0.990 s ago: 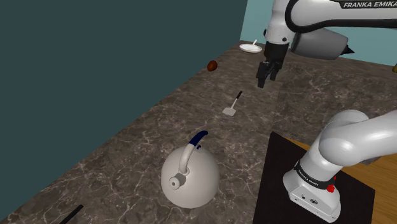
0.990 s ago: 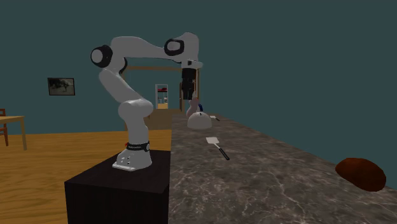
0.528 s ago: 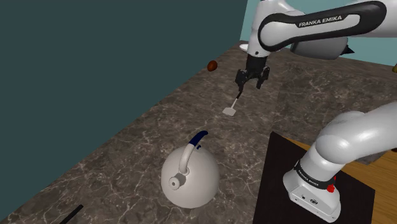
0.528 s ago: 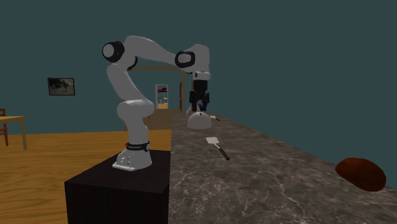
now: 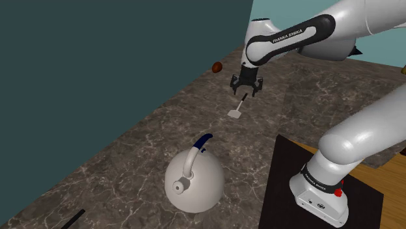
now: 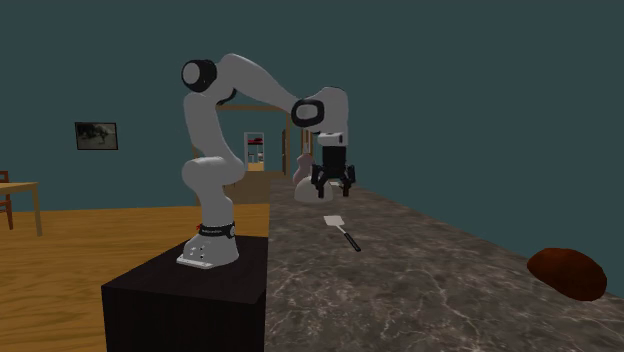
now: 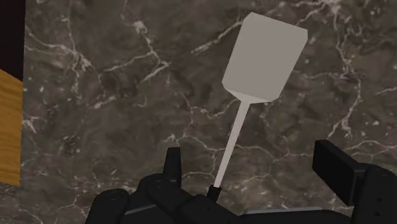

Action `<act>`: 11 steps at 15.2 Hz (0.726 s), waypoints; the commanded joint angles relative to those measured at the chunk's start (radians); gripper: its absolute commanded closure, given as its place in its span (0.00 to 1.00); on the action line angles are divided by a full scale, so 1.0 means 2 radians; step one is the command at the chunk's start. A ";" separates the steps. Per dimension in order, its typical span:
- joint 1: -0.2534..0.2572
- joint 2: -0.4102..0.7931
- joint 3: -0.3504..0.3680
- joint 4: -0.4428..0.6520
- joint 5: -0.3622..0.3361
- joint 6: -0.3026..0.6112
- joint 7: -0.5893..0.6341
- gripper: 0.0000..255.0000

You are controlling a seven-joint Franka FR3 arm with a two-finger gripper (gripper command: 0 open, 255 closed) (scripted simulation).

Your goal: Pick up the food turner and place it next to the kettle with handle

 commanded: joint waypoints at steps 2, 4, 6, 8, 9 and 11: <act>-0.025 0.046 0.002 0.009 -0.011 0.043 0.080 0.00; -0.039 0.076 0.000 0.018 -0.020 0.068 0.132 0.00; -0.041 0.084 0.000 0.016 -0.022 0.078 0.139 0.00; -0.041 0.092 0.000 0.010 -0.024 0.092 0.140 0.00; -0.042 0.097 0.000 0.008 -0.026 0.100 0.141 0.00; -0.042 0.106 0.000 0.003 -0.028 0.114 0.143 0.00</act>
